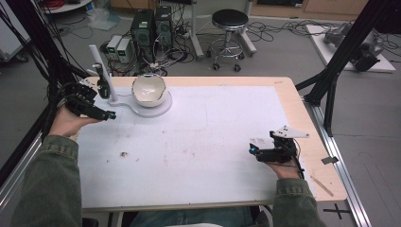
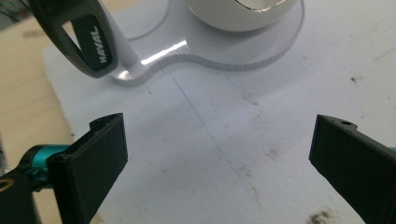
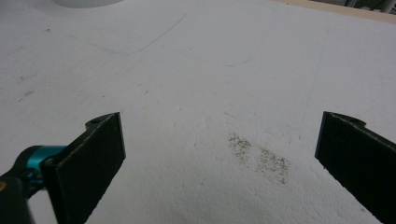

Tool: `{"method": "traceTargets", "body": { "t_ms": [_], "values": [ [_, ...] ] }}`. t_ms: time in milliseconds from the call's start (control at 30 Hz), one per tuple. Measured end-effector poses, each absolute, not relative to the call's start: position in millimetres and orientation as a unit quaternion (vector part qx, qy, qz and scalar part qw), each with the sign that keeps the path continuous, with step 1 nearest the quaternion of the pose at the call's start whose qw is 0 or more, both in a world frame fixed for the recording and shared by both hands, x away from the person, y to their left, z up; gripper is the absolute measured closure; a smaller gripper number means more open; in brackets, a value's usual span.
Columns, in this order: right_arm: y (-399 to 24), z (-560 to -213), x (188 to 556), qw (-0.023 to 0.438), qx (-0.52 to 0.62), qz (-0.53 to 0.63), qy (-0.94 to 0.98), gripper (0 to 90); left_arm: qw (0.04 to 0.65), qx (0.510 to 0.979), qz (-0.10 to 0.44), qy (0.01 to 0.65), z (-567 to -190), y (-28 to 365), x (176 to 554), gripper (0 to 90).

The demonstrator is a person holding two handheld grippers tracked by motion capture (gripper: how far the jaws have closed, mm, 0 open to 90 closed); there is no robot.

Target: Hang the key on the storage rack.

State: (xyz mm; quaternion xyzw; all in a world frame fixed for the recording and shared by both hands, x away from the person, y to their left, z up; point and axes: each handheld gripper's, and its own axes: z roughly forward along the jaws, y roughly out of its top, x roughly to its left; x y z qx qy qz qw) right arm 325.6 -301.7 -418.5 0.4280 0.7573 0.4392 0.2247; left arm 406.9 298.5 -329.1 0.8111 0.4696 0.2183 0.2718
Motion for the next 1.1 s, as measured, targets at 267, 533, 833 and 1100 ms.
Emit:
{"method": "traceTargets", "body": {
  "t_ms": [267, 533, 833, 1100],
  "values": [
    [-302, -418, 324, 0.226, 0.427, 0.437, 0.759, 0.5, 0.299, 0.793, 0.214, 0.486, -337, 299, 387, 4.9],
    [-300, -419, 325, 0.221, 0.424, 0.439, 0.761, 0.5, 0.325, 0.787, 0.224, 0.474, -356, 298, 370, 4.9],
    [-299, -419, 324, 0.219, 0.425, 0.439, 0.76, 0.5, 0.36, 0.783, 0.205, 0.465, -373, 293, 351, 4.9],
    [-300, -418, 321, 0.218, 0.427, 0.441, 0.759, 0.5, 0.385, 0.76, 0.212, 0.48, -386, 303, 329, 4.9]
  ]
}}
